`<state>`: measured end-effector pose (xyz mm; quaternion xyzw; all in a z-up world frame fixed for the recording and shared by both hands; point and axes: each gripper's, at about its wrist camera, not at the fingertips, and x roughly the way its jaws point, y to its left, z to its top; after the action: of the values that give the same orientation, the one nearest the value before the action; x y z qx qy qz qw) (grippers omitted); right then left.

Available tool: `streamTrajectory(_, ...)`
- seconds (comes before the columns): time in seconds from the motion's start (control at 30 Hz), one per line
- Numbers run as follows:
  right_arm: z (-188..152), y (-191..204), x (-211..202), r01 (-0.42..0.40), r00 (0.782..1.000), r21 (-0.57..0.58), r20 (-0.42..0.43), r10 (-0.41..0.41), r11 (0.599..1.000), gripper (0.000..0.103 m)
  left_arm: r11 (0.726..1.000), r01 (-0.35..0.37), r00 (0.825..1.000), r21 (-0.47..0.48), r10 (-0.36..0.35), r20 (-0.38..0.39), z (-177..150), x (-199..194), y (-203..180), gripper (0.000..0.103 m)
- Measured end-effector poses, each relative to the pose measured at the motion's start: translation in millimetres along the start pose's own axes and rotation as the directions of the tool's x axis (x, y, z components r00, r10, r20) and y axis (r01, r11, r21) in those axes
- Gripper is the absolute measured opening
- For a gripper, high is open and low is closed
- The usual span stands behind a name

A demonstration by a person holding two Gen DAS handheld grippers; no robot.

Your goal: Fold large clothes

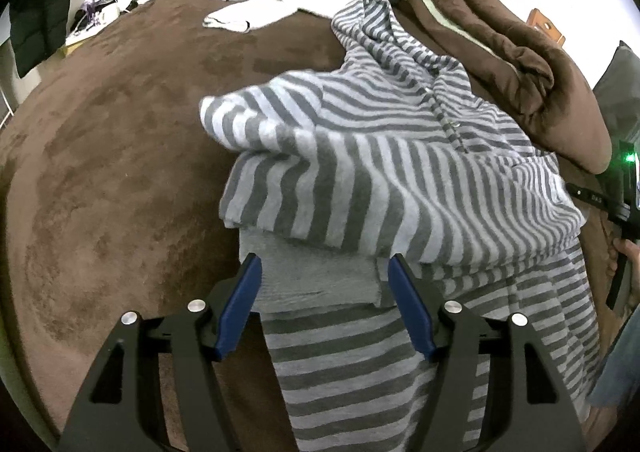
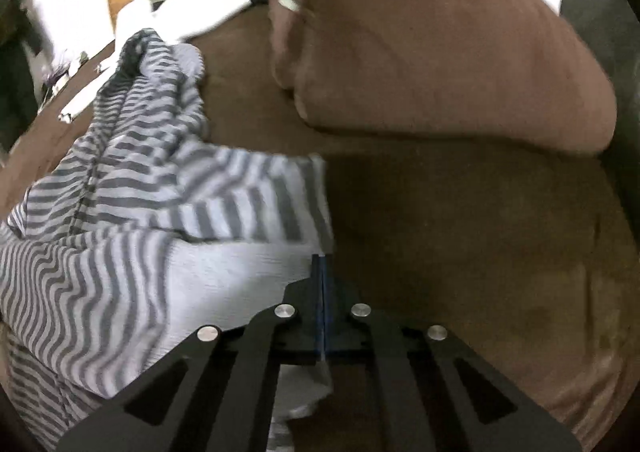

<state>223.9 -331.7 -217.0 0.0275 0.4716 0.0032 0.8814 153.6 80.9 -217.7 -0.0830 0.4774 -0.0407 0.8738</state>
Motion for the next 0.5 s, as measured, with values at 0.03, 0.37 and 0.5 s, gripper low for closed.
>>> streamTrajectory(0.03,-2,-1,0,-0.009,1.000,-0.005,-0.006,0.009,1.000,0.001,1.000,0.006,1.000,-0.007,-0.006,-0.003,-1,2,2,0.066)
streamTrajectory(0.37,11,116,-65,-0.315,0.939,-0.336,0.029,0.344,0.888,0.032,0.999,0.038,0.999,-0.011,-0.038,0.023,-5,-6,8,0.066)
streamTrajectory(0.5,14,200,-71,-0.474,0.863,-0.457,-0.069,0.501,0.753,0.033,0.999,0.037,0.999,0.007,-0.037,0.021,-2,-8,13,0.066)
